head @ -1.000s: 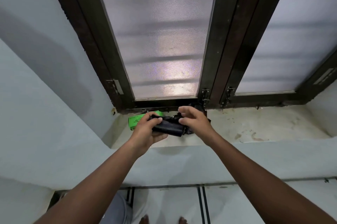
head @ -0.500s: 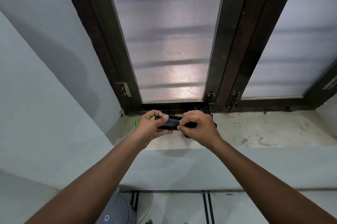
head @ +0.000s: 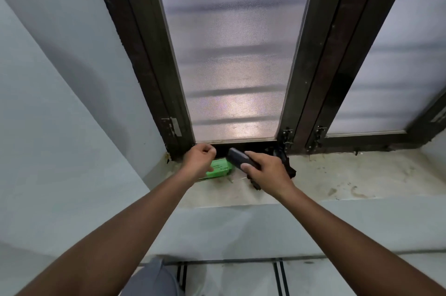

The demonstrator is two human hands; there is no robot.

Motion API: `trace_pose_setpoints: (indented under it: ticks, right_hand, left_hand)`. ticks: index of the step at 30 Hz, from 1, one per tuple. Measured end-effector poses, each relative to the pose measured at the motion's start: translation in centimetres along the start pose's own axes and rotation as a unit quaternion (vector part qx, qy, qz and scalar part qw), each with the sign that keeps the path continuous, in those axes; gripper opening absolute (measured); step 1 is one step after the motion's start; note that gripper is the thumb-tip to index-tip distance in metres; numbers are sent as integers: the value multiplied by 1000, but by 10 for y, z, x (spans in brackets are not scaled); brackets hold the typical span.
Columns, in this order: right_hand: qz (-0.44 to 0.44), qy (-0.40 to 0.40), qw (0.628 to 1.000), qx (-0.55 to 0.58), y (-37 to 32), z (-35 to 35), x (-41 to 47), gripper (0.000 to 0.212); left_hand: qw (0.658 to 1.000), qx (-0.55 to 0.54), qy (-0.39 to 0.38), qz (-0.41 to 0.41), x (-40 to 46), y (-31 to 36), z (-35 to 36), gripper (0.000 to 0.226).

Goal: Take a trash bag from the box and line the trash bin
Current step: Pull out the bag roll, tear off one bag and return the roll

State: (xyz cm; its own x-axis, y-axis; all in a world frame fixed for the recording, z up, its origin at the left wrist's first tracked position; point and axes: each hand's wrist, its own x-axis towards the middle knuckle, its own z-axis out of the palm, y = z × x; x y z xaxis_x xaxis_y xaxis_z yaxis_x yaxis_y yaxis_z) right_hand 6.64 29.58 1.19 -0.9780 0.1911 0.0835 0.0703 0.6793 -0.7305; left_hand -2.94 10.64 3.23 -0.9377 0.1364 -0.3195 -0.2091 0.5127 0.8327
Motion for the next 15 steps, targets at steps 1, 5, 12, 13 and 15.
trace_pose_setpoints:
  ticks: [1,5,12,13,15]
  right_hand:
    - [54,5,997,62,-1,0,0,37]
    - [166,9,959,229,0,5,-2,24]
    - [251,17,908,335,-2,7,-2,35]
    - [262,18,902,342,-2,7,-2,34]
    - [291,20,891,349,-3,7,-2,33]
  left_hand:
    - [996,81,6,37,7,-5,-1,3]
    - [910,384,-51,148,28,-25,10,42]
    - [857,480,-48,180,43,-32,36,62]
    - [851,488,-46,187,44,-31,38,64]
    - [842,496,-37,210,46,-32,39,62]
